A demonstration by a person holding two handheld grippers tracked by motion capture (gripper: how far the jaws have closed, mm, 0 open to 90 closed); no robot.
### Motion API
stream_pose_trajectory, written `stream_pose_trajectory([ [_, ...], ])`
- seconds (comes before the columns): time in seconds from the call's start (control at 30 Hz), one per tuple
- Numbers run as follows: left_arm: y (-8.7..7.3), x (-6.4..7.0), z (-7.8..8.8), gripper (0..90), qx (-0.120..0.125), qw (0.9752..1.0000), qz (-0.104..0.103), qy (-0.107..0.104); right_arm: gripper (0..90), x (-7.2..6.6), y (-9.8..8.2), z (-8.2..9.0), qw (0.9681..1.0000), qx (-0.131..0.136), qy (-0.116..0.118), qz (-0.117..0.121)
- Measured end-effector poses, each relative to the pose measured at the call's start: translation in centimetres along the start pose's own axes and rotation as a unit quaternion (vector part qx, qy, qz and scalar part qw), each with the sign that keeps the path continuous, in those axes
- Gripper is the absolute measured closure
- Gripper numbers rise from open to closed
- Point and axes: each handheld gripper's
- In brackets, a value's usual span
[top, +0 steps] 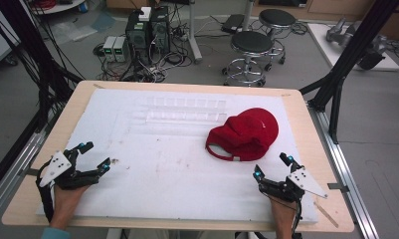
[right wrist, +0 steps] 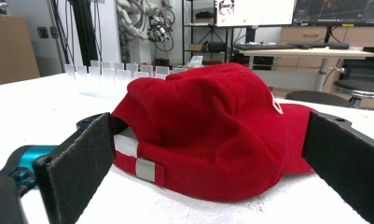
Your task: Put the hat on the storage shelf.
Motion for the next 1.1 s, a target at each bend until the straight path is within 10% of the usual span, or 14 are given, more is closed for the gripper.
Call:
stream_pose_trajectory([
  [1.1,0.11,-0.05,-0.28,15.3,-0.012,0.9999,0.007,0.002,1.6,-0.02,0.25,-0.41,0.9997,-0.022,0.007,0.008],
])
Point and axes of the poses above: each handheld gripper's, and its own axes: z roughly backward along the jaws, y roughly out of its top, x roughly to its right, and after that the axes turned 4 degrees about -x, right-handed
